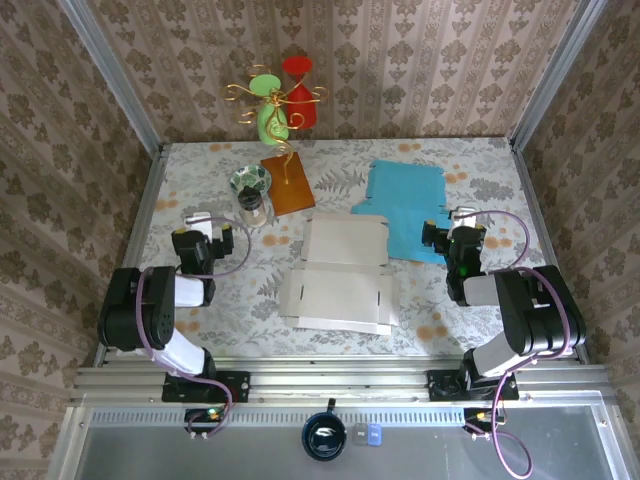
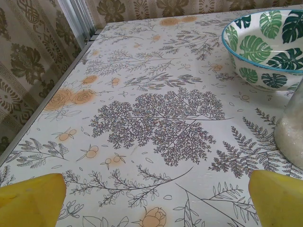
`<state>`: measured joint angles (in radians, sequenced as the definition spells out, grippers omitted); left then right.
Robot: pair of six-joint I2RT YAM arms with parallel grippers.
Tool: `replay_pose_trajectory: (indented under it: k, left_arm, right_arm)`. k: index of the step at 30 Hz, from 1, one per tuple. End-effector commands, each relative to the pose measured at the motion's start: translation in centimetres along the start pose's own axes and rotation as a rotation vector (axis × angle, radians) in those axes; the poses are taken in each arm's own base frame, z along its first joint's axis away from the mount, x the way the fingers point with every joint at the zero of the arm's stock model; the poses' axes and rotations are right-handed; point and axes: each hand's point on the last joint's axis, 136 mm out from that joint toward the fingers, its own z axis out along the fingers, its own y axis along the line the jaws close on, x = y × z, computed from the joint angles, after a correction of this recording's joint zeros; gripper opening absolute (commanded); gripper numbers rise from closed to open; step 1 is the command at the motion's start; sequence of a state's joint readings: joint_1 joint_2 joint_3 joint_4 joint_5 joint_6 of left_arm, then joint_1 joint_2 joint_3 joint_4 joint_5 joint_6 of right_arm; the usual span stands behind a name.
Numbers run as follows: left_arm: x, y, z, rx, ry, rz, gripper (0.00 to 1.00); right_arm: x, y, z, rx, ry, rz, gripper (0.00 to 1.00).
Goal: Fold the paper box
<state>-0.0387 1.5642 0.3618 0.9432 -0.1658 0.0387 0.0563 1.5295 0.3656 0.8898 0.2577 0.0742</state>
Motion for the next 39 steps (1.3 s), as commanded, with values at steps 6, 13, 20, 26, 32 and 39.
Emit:
replay_pose_trajectory:
  k: [6,13,20,26,32,39]
  left_arm:
    - [-1.1,0.1,0.1,-0.011,-0.035,-0.002,1.0]
    - [-1.1,0.1,0.1,-0.012,-0.035,-0.002,1.0]
    - [-1.2,0.1,0.1,-0.009,-0.035,0.0,1.0]
    - [-1.1,0.2,-0.1,-0.016,-0.04,-0.005,1.0]
    - [-6.6,0.0,-4.6,-0.197,-0.158,0.104,1.0]
    - [-9.4,0.5,-8.9,-0.14,0.075,-0.573,1.0]
  right_arm:
    - [-1.1,-0.1,0.3,0.014,-0.026,-0.003,1.0]
    - [-1.1,-0.1,0.3,0.014,-0.026,-0.003,1.0]
    - [-1.1,-0.1,0.3,0.015,-0.027,-0.003,1.0]
    - [-1.1,-0.1,0.2,0.014,-0.026,-0.003,1.0]
    - [-5.7,0.1,-3.3,0.082,-0.113,-0.059,1.0]
    - [-14.8,-3.3,-10.3,0.253,0.032,0.463,1.0]
